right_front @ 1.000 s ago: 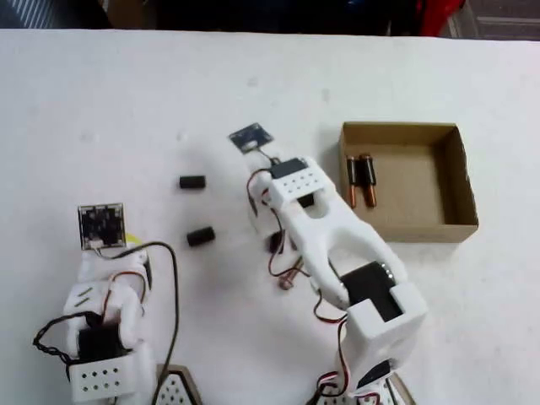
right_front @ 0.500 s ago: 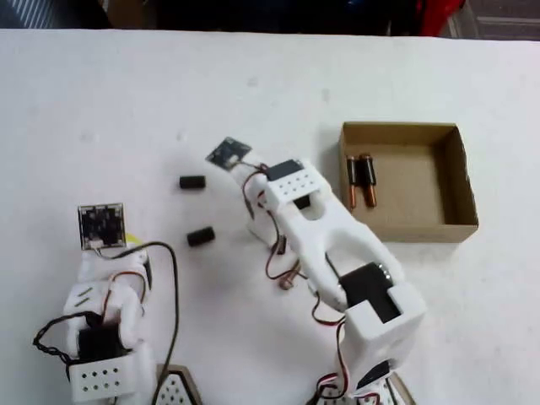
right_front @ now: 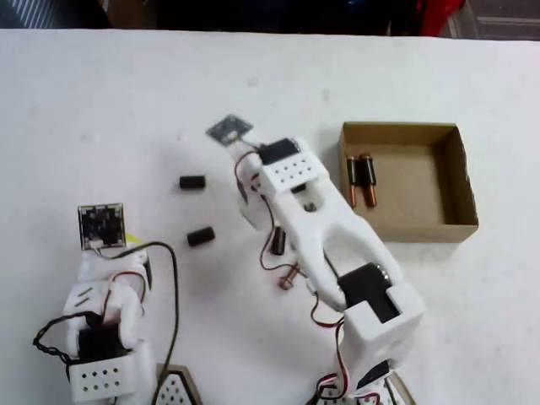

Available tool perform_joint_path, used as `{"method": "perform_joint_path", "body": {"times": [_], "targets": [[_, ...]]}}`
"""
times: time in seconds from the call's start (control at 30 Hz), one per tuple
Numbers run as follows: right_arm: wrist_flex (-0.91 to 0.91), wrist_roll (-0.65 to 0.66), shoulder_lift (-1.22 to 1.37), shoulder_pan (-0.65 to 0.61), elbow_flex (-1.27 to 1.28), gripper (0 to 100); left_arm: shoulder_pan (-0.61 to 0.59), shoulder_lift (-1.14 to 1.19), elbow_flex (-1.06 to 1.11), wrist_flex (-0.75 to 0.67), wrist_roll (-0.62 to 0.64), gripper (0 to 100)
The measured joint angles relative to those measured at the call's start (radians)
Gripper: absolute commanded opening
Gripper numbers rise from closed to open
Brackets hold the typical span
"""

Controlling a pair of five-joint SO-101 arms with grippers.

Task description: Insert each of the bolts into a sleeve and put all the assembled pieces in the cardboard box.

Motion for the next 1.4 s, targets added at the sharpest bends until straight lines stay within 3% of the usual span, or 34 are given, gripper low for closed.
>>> {"method": "perform_joint_path", "body": {"times": [0.27, 0.7, 0.97, 1.4], "targets": [[0.210, -0.298, 0.005, 0.000, -0.089, 10.2, 0.000, 0.000, 0.000, 0.000, 0.000, 2], [0.213, -0.621, 0.106, -0.086, -0.089, 10.2, 0.000, 0.000, 0.000, 0.000, 0.000, 2], [0.212, -0.735, 0.112, -0.086, -0.089, 10.1, 0.000, 0.000, 0.000, 0.000, 0.000, 2], [0.201, -0.802, 0.112, -0.048, -0.089, 10.1, 0.000, 0.000, 0.000, 0.000, 0.000, 2]]}}
